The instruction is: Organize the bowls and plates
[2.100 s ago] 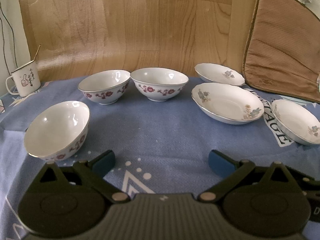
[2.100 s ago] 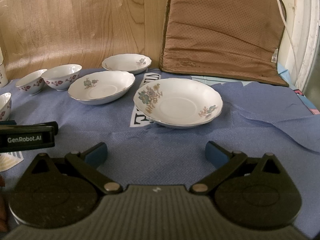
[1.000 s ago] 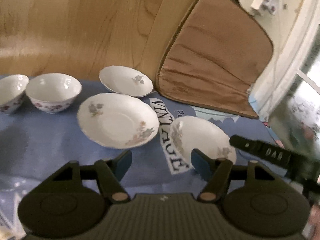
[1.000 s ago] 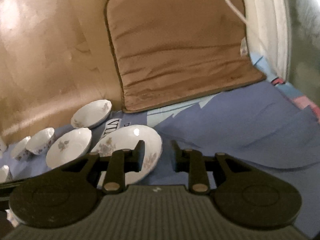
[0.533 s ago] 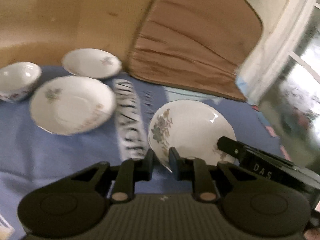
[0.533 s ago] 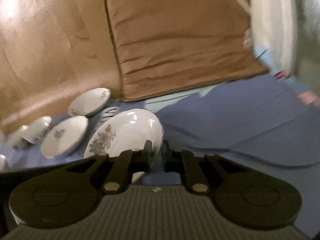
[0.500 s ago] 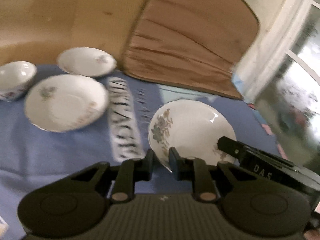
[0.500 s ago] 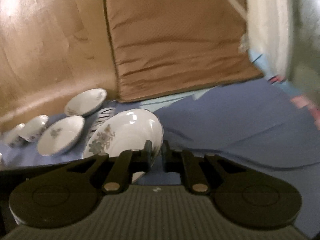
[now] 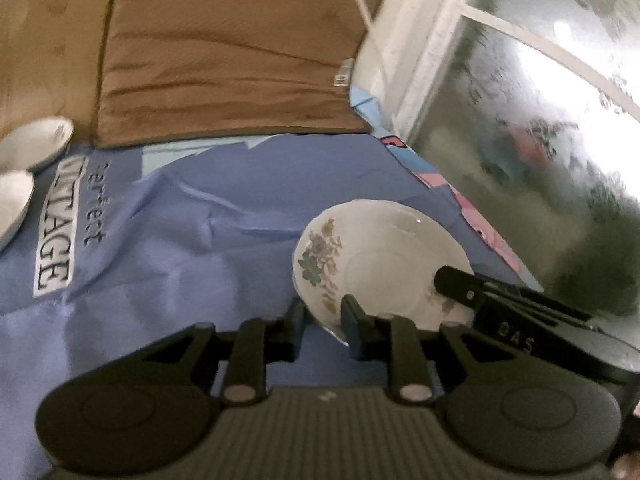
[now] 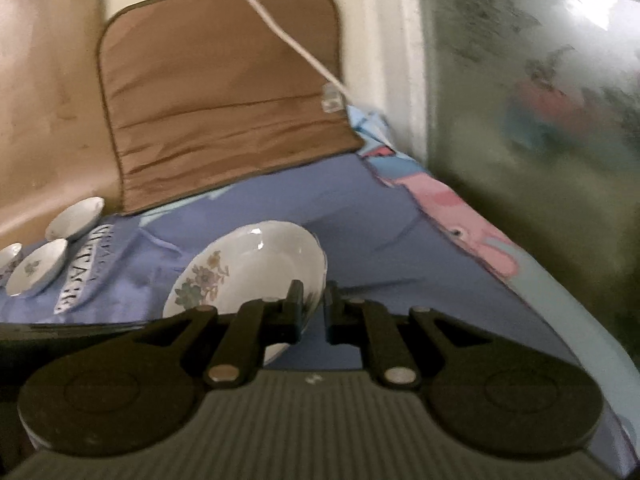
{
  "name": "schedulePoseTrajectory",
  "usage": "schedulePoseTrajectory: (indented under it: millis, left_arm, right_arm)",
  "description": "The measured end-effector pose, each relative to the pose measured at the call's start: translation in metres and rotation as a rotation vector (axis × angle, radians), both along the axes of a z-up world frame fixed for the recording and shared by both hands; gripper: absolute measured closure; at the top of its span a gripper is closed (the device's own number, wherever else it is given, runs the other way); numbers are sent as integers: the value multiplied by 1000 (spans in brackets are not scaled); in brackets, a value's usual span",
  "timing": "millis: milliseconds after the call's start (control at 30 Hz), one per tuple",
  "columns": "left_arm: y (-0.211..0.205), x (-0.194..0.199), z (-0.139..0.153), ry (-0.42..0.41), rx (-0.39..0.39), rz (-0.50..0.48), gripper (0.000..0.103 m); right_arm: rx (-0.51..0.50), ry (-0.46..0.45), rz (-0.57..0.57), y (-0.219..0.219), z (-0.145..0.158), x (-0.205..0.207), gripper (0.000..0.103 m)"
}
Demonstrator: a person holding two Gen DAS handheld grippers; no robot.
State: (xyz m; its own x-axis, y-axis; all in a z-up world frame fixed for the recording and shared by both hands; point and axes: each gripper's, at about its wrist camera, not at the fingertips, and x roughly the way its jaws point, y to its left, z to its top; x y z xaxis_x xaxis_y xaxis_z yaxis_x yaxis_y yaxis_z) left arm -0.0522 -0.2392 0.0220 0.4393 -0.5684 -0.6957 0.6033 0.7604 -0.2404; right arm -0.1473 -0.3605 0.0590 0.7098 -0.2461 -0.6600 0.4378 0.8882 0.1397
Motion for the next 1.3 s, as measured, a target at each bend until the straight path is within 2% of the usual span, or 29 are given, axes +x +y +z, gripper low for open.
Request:
schedulePoseTrajectory:
  millis: [133,200,267,367,500,667,867,1000,1100,1300]
  left_arm:
    - [3,-8,6,-30,10,-3,74]
    - [13,-12,14,-83,18,15,66]
    - [25,-11,20,-127,12,38,64]
    - [54,-9,28,-163,-8,78,64]
    - [103,-6,29,-225,2,167,64]
    - [166,2,23,-279,35,289,64]
    - [227,28,6,-230,28,444,64]
    - [243,34,-6,-207,-4,471,64]
    - [250,35,-6,-191,-53,460,64]
    - [266,44,-9,-122,-115,491,64]
  right_arm:
    - [-23,19,-2,3,-2,-1,84]
    - [-42,12,-7,7,0,-2,73]
    - [-64,-16,-6,11,4,-5,65]
    - [-115,-52,0,22,13,-5,65]
    - [-127,-97,42,41,24,0,65]
    - [-75,-131,162,78,29,19,65]
    - [102,-78,338,127,16,66,65]
    - [144,-41,380,157,7,105,65]
    - [188,-11,365,166,2,136,65]
    - [136,64,342,184,-7,180,65]
